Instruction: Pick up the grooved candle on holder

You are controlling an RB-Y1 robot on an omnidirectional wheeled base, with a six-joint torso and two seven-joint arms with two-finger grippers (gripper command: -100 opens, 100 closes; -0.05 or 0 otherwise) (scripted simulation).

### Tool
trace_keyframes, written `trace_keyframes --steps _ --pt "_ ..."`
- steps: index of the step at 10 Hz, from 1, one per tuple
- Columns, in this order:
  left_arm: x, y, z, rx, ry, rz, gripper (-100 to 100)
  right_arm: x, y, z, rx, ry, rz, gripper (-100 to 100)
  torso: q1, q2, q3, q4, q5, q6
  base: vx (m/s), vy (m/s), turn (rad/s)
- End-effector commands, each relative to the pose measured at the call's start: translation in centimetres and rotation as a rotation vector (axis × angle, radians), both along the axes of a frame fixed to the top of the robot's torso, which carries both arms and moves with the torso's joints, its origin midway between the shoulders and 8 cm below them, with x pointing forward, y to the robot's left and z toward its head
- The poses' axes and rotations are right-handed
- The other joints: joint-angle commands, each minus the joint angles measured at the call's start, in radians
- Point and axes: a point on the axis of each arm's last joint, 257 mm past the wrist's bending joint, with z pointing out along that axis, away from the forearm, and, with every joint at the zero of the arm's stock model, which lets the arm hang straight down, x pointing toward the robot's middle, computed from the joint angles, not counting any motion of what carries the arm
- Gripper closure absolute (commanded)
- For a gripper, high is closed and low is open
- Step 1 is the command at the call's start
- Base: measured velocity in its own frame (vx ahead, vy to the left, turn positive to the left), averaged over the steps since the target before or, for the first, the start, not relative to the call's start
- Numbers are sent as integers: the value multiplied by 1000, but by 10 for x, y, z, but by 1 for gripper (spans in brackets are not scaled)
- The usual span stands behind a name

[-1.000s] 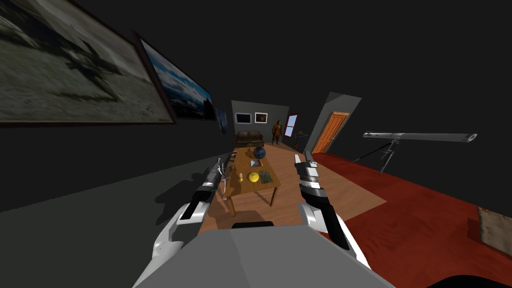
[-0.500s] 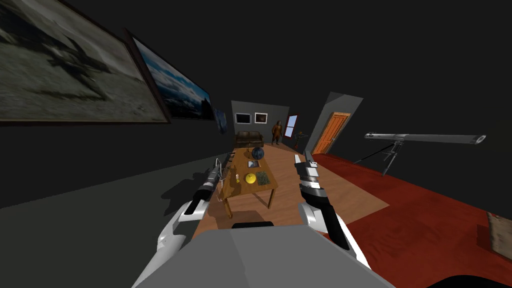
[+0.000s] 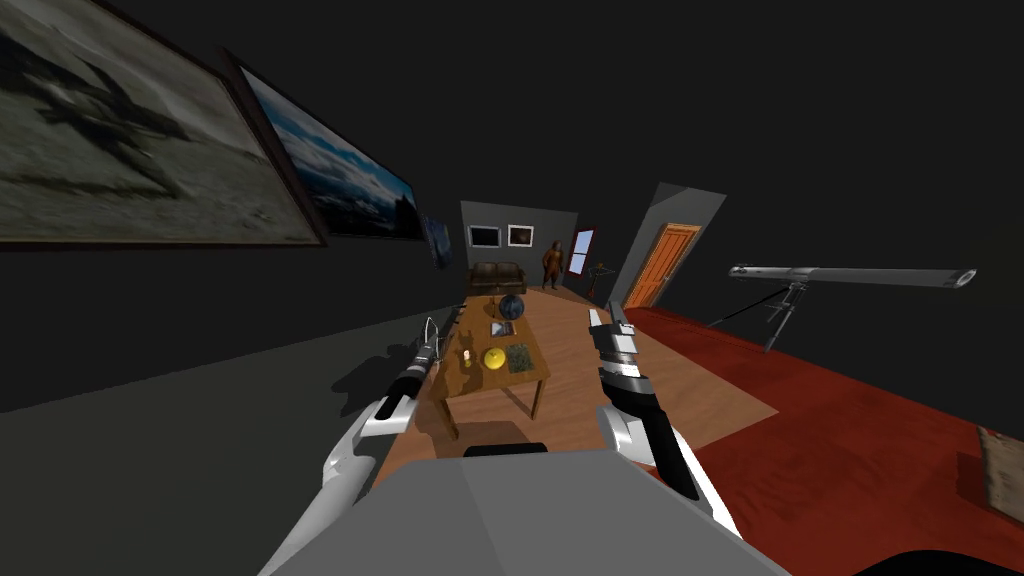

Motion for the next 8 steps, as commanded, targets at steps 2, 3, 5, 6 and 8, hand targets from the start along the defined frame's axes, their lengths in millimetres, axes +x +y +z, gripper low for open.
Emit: trace_keyframes --steps 2,3,5,6,8 --pt "4 12 -27 17 77 34 -100 0 0 0 0 0 0 0 -3 -1 -1 0 0 0 59 -133 -2" --pt "7 19 -35 30 108 49 -100 0 0 0 0 0 0 0 -1 -1 -1 0 0 0 31 -111 -9" --pt "7 28 -54 36 162 71 -100 0 0 0 0 0 0 0 1 1 0 0 0 0 30 -92 -9" --pt "8 35 -64 43 196 87 -100 0 0 0 0 0 0 0 0 0 0 0 0 0 31 -138 -14" --pt "5 42 -85 44 251 107 -100 0 0 0 0 0 0 0 -1 1 0 0 0 0 39 -108 -7"
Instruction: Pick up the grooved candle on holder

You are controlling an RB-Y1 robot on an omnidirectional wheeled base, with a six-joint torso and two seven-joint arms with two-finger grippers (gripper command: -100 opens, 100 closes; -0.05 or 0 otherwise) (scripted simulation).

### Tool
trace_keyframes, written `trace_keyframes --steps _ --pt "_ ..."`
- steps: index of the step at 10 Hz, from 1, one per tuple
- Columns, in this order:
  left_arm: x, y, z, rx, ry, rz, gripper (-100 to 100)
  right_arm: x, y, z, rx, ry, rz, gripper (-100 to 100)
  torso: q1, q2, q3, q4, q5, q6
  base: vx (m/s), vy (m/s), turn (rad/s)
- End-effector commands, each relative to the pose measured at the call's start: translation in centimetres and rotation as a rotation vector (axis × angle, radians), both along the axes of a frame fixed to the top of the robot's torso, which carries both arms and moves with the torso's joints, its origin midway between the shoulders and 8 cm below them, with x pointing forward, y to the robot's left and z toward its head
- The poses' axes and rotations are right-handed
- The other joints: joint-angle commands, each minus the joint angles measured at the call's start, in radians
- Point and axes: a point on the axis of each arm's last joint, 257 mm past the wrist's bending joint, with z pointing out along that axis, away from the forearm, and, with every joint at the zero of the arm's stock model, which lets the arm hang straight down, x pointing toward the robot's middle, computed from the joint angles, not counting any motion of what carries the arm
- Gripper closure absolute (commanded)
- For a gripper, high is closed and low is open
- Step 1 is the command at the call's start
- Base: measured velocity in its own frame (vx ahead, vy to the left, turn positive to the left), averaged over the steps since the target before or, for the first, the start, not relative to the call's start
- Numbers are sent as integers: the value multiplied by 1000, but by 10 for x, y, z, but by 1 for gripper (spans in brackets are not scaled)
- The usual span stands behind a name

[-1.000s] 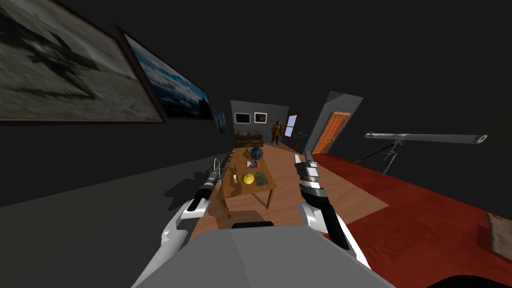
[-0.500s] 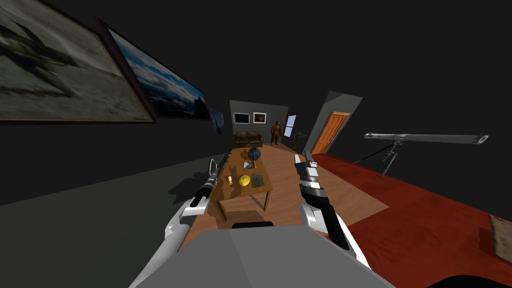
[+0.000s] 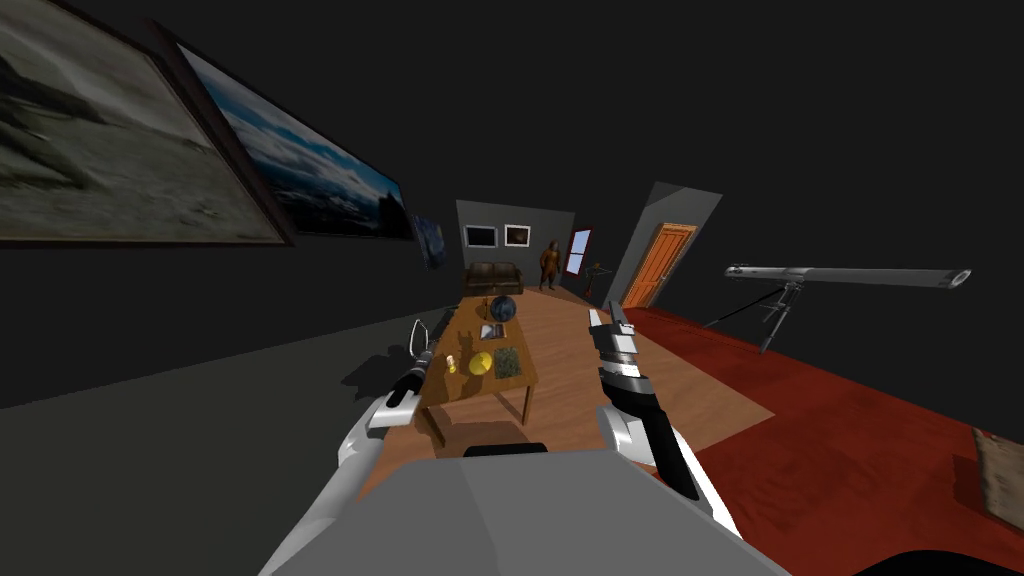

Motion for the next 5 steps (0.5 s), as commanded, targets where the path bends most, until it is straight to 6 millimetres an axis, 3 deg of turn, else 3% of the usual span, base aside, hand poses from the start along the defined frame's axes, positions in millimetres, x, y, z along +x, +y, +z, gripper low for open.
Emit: trace_keyframes --steps 1,4,5 --pt "-4 7 -21 2 63 25 -100 0 0 0 0 0 0 0 0 0 0 0 0 0 46 -128 -24" --pt "-14 17 -62 -7 178 66 -100 0 0 0 0 0 0 0 -1 -1 0 0 0 0 53 -126 -35" --pt "-14 17 -62 -7 178 66 -100 0 0 0 0 0 0 0 -1 0 0 0 0 0 29 -67 -6"
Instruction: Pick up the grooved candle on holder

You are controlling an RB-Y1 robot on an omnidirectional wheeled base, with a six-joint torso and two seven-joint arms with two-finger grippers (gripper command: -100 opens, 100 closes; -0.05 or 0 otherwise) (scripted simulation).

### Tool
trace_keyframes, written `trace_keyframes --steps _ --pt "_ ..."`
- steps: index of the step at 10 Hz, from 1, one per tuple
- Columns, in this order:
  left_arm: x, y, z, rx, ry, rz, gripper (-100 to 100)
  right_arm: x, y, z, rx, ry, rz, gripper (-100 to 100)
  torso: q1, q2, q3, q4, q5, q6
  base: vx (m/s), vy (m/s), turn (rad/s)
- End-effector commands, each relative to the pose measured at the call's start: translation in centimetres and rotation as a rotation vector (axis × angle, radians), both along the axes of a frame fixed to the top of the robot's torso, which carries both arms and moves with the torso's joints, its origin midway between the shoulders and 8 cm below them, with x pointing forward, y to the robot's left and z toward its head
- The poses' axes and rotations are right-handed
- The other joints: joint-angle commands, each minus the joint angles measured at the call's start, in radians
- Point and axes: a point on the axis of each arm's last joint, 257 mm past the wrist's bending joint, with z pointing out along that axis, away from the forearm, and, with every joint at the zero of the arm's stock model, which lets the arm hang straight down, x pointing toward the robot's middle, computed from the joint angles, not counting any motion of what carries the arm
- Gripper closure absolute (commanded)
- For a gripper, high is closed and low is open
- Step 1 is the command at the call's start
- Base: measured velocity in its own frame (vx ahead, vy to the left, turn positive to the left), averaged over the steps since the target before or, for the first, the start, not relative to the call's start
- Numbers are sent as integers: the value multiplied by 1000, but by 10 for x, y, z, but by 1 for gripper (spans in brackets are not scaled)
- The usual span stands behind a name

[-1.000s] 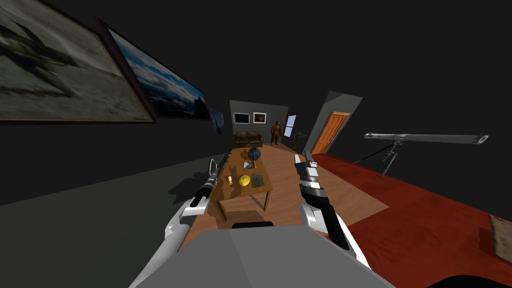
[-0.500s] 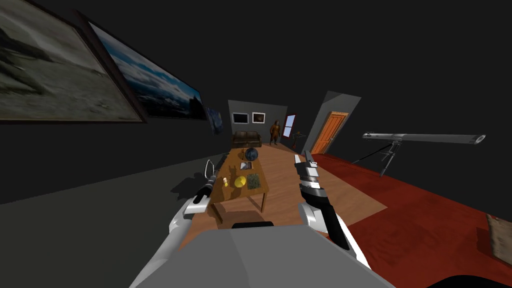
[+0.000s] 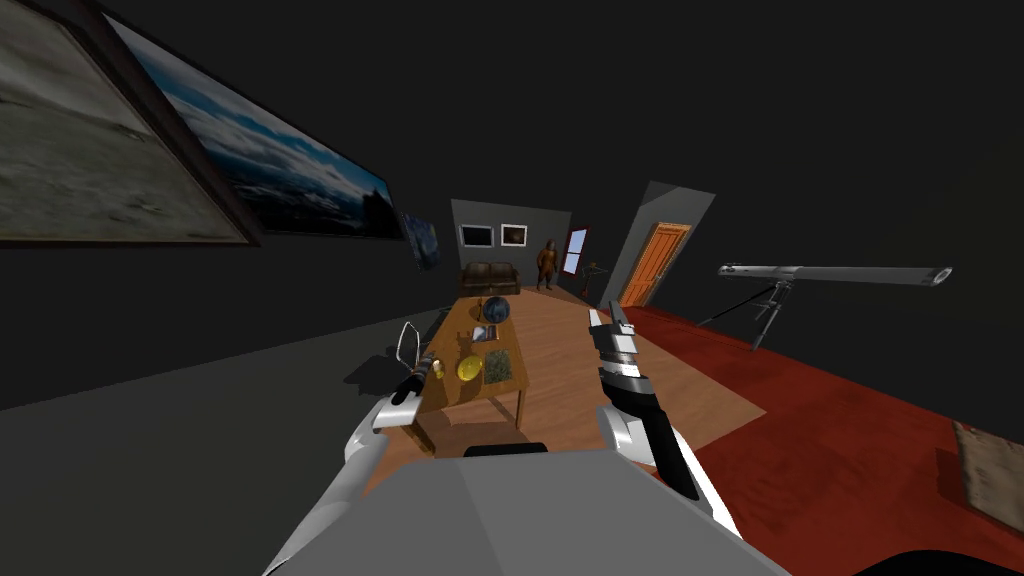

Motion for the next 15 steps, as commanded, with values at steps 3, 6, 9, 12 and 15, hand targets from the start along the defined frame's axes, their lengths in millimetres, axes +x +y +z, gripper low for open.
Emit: trace_keyframes --steps 3,6,9,12,15 --pt "-18 3 -40 -19 107 34 -100 0 0 0 0 0 0 0 2 0 0 0 1 0 40 -42 -61" --pt "-45 5 -78 -42 210 65 -100 0 0 0 0 0 0 0 4 -1 -1 0 1 0 55 -19 -125" --pt "-57 12 -86 -46 244 78 -100 0 0 0 0 0 0 0 7 1 1 0 1 0 18 19 -72" --pt "-60 11 -89 -48 249 70 -100 0 0 0 0 0 0 0 5 2 1 0 1 -1 19 -2 24" --pt "-65 10 -92 -60 248 64 -100 0 0 0 0 0 0 0 5 0 0 0 1 0 40 -9 36"
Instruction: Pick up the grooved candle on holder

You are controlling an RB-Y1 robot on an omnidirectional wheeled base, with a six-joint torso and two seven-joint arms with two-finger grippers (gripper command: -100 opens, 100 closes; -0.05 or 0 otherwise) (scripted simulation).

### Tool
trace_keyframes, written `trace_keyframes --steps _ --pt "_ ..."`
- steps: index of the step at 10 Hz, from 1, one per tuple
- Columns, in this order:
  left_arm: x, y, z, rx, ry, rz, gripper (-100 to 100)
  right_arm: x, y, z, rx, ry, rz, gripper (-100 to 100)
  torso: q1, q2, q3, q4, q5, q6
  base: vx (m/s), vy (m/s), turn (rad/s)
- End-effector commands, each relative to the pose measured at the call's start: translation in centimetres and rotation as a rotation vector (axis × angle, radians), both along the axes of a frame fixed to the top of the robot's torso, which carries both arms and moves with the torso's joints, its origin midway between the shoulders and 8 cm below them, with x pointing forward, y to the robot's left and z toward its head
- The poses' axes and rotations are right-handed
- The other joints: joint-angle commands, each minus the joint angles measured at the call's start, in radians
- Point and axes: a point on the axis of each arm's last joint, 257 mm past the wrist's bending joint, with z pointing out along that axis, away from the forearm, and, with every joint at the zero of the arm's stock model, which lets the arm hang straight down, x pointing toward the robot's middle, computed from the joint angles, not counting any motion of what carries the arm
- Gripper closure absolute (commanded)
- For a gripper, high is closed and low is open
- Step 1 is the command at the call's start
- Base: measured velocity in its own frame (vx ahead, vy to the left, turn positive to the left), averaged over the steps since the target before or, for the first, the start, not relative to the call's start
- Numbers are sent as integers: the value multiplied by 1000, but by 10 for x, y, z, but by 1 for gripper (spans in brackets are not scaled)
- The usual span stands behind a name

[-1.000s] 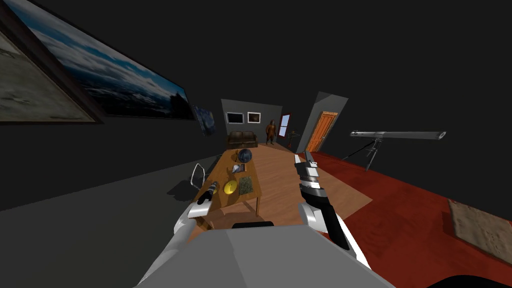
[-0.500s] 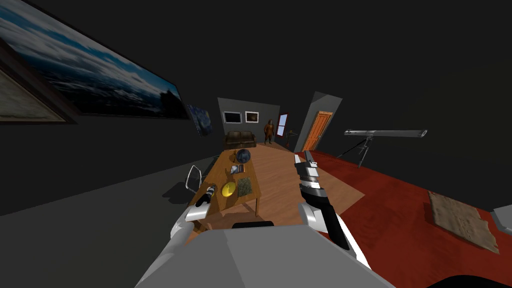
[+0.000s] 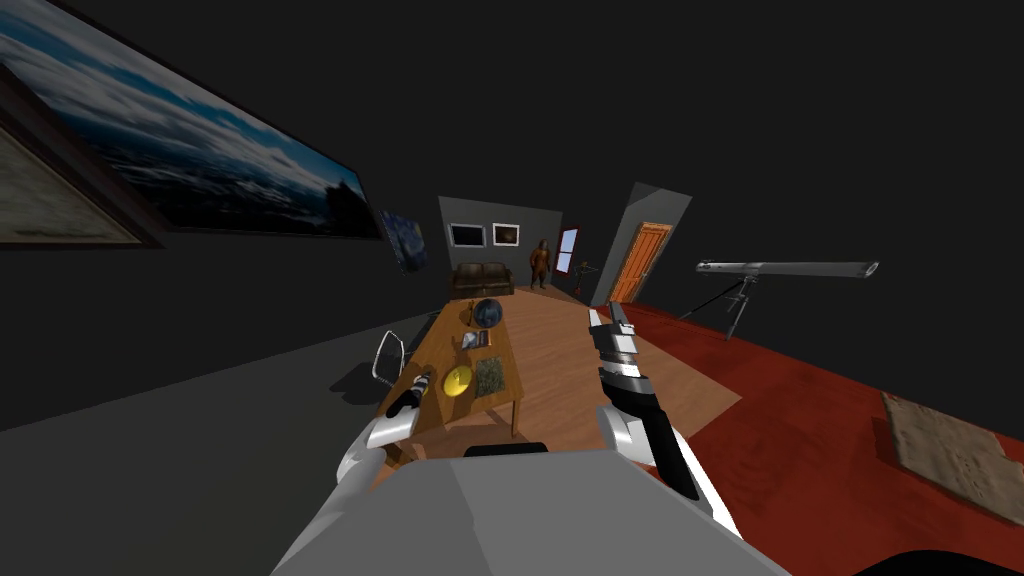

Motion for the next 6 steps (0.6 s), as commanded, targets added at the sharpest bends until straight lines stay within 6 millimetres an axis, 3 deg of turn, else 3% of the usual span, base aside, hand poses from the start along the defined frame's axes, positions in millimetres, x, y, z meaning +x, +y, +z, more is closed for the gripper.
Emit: trace_keyframes --steps 1,6 --pt "-1 -1 -1 8 4 -13 -100 0 0 0 0 0 0 0 0 0 0 0 0 0 34 -4 20" --pt "-8 -2 -5 -5 -2 -20 -100 0 0 0 0 0 0 0 0 0 0 0 0 0 39 -5 33"
